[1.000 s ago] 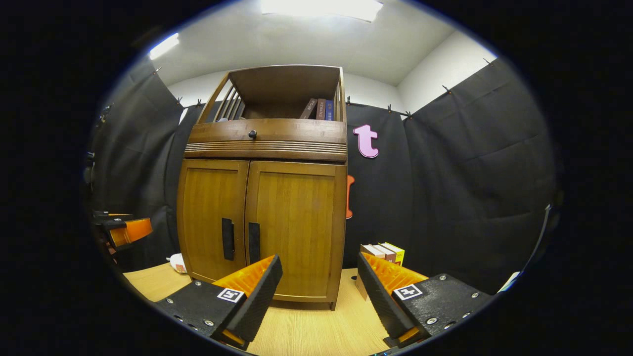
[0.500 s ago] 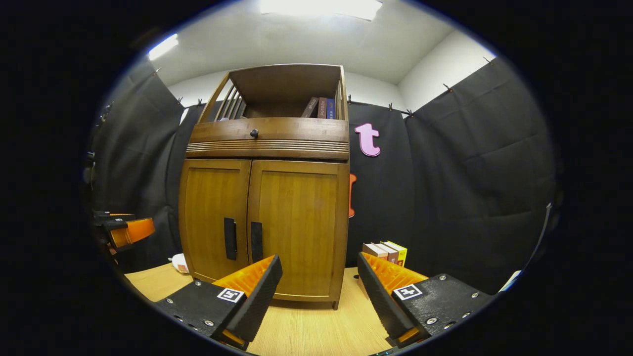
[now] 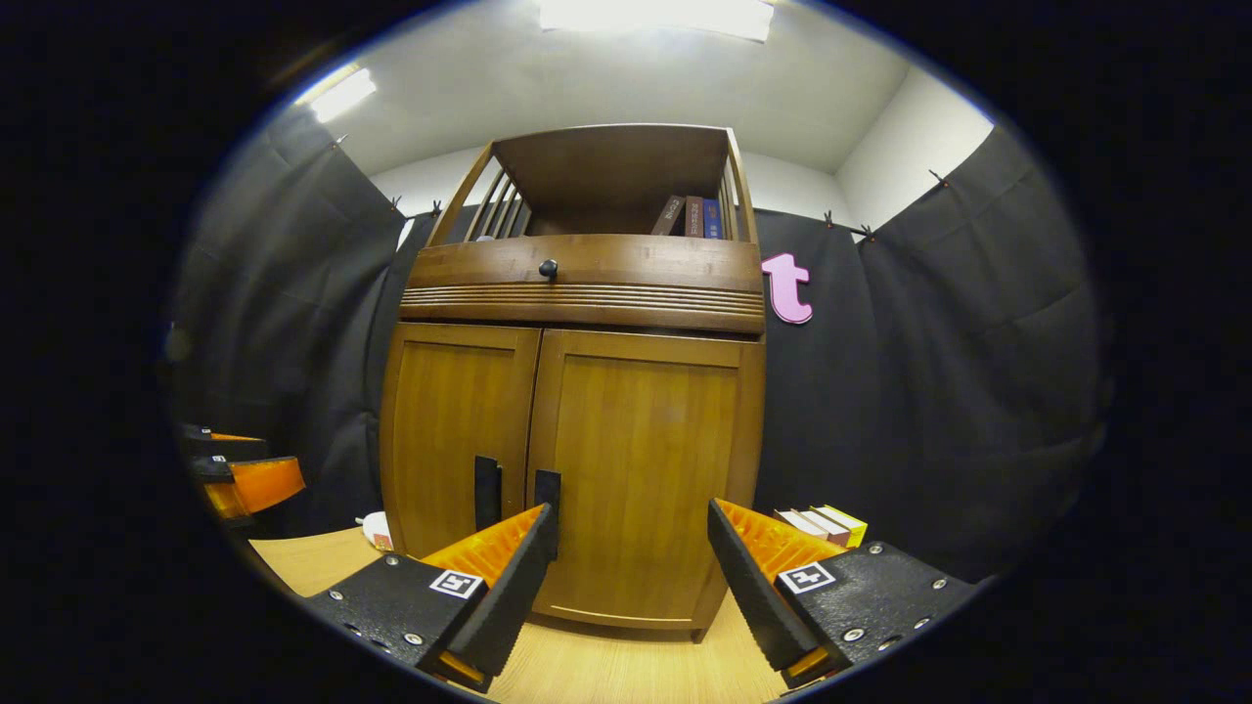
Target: Open the right door of the double-door shoe cabinet with the right hand, and open the left door with the left hand.
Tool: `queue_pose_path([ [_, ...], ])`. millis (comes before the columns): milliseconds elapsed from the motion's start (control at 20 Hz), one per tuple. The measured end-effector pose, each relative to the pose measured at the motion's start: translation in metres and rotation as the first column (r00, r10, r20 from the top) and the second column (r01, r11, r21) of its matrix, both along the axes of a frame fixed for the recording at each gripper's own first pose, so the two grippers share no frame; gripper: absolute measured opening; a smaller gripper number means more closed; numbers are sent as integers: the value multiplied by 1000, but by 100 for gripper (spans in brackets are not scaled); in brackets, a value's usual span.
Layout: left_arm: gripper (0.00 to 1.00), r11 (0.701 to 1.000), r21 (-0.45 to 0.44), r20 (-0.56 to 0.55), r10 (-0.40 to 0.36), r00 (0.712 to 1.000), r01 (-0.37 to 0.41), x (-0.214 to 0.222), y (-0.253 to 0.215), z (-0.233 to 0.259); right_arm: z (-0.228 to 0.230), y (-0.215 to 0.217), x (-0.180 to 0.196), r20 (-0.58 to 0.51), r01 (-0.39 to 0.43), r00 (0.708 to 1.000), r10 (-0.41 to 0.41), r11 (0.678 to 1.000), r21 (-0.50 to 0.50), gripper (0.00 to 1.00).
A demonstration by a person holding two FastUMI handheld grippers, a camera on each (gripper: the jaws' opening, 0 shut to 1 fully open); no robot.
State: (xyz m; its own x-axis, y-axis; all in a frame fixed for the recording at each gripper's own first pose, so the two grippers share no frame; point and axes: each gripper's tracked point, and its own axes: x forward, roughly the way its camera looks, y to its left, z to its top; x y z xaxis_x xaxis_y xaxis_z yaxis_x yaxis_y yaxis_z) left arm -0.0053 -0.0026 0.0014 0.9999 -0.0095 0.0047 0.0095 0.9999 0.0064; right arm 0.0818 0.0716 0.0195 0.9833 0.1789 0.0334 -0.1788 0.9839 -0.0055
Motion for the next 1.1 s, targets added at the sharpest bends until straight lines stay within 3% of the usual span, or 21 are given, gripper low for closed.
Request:
queue_pose_path([
  [450,96,1000,-8,-8,7,1000,-7,-4,-5,-5,-33,77,97,-59,-97,993,98,995,17,94],
  [850,99,999,-15,-4,48,999,-48,-10,9,-6,-80,105,161,-133,-47,990,50,999,27,94],
  [900,99,999,-14,-4,53,999,-53,-9,11,-6,-86,105,168,-143,-39,989,44,999,35,97],
  [1100,99,997,-19,1,69,998,-69,-11,21,-6,-101,110,185,-162,-24,986,28,999,26,91],
])
